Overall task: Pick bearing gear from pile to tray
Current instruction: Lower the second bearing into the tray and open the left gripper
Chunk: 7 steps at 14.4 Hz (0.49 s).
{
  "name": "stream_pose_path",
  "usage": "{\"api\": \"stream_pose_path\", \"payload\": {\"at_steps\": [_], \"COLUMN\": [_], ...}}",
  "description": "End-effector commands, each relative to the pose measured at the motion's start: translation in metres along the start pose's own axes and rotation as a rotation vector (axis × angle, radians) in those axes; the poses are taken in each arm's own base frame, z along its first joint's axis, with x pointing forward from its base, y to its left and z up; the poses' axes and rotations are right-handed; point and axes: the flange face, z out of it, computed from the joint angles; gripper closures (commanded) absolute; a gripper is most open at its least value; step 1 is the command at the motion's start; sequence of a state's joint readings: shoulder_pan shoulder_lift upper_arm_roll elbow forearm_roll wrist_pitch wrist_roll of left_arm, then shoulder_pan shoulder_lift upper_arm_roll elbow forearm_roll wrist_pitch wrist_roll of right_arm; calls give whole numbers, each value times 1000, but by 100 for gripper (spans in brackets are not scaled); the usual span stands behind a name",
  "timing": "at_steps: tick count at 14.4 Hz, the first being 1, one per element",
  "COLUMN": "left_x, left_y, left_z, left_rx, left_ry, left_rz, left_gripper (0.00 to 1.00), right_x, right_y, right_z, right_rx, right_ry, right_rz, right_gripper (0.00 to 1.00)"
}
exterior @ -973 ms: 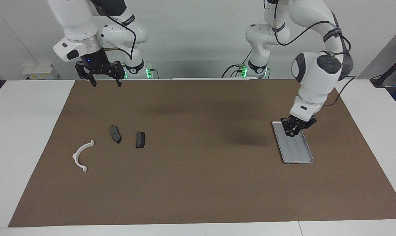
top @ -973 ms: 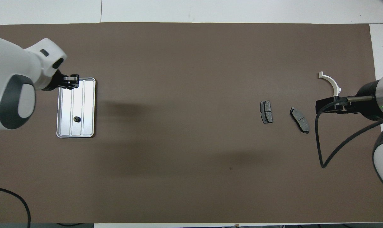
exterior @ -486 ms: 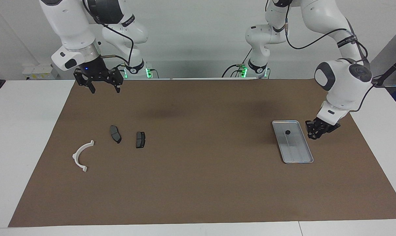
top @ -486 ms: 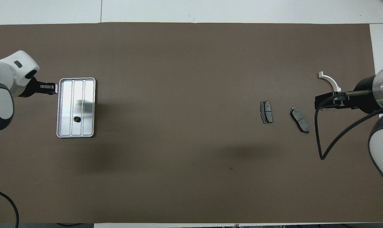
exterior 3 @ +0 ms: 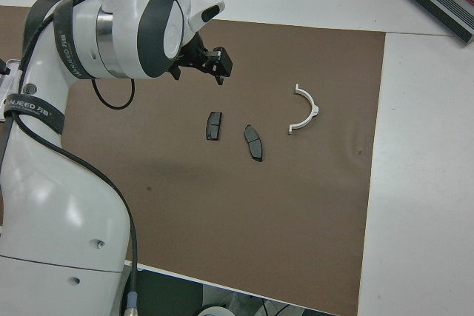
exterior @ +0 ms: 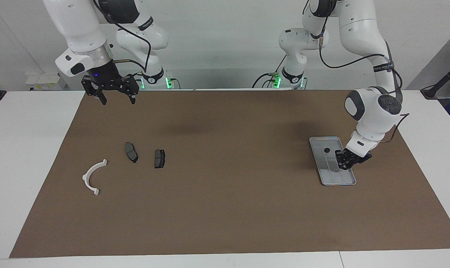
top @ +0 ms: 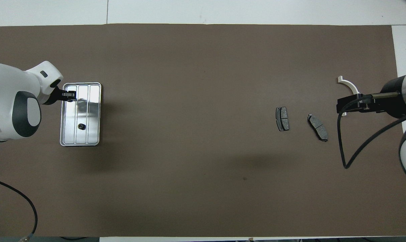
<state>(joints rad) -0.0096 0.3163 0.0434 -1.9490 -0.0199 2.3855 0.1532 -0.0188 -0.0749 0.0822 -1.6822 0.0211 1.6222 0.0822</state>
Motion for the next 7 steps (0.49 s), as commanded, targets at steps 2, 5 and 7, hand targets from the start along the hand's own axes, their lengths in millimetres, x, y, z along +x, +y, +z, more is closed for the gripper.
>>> {"api": "stream_pose_path", "payload": {"at_steps": [2, 5, 7], "left_x": [-8, -9, -12], "left_y": [11, 23, 24], "left_z": [13, 22, 26], "left_rx": [-3, -4, -3], "left_ry": [28, 39, 43], "left_rz": [-21, -25, -26], "left_gripper": [100, 100, 100], "right_x": [6, 7, 7], "right_y": [2, 3, 2], "right_z": [-5, -4, -5], "right_rx": [32, 32, 37], "right_ry": [-26, -27, -26], "right_rz": [-23, -22, -24], "right_gripper": [0, 0, 0]}}
